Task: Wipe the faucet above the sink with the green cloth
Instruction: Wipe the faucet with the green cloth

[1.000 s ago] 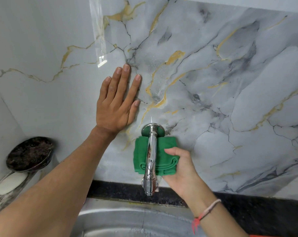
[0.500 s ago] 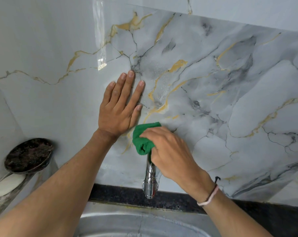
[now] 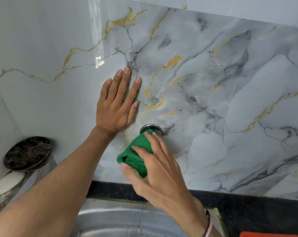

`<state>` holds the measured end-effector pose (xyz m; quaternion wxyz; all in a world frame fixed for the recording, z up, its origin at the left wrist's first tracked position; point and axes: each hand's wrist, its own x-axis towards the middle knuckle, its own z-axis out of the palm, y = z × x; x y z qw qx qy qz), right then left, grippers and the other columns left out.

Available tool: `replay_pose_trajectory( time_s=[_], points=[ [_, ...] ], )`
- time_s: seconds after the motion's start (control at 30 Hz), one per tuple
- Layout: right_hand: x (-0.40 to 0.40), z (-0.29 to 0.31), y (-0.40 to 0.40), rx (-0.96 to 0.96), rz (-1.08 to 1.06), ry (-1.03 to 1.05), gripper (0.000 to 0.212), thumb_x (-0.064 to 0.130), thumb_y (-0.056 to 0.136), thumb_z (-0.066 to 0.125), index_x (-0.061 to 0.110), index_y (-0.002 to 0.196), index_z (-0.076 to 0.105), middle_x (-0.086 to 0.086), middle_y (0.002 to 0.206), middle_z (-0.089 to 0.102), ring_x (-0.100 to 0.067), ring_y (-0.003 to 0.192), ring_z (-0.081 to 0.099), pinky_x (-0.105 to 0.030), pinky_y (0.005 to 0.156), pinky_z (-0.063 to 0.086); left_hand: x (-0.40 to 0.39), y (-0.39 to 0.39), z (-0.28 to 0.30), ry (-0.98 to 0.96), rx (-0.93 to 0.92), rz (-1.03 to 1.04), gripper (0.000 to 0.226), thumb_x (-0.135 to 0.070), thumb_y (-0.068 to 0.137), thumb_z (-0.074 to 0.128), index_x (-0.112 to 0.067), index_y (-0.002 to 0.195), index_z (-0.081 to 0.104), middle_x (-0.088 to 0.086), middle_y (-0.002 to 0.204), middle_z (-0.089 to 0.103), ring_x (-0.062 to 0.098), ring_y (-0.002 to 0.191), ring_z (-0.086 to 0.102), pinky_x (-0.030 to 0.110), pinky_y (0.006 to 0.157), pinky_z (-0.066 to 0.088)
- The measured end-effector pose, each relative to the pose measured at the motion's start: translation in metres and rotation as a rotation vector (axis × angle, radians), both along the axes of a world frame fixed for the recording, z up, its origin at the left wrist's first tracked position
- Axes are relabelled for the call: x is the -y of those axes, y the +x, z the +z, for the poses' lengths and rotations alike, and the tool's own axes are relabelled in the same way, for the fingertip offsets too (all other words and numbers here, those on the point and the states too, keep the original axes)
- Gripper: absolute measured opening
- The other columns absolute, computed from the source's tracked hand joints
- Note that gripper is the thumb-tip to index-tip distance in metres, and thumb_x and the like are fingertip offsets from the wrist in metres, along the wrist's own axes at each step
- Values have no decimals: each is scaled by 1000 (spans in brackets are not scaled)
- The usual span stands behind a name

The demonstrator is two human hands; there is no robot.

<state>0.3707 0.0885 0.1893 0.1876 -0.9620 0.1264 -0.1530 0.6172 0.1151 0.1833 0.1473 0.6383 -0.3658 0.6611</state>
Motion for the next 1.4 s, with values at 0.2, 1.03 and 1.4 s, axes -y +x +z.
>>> replay_pose_trajectory(
  time_s=[0.2,1.03,1.4],
  points=[
    [-17,10,31,18,-278,-306,64,77,82,53,18,100,64,-6,113,58,-27,107,54,-44,79,51,0,2,0,0,-10,-15,63,-35,104,33,-13,163,31,18,167,25,30,160,18,42,135,11],
    [-14,-45,29,249,-292,-259,50,20,75,72,14,124,71,-17,147,57,-36,141,48,-46,94,63,1,1,-1,-16,-2,-28,62,-35,104,31,-15,162,34,15,168,23,29,159,21,42,133,16],
    [-23,-156,-11,759,-152,-390,40,5,93,70,30,124,75,-4,155,46,-28,148,41,-40,98,61,1,0,-2,-22,-2,-26,62,-34,102,32,-15,161,36,19,163,43,34,154,35,44,130,25]
  ],
)
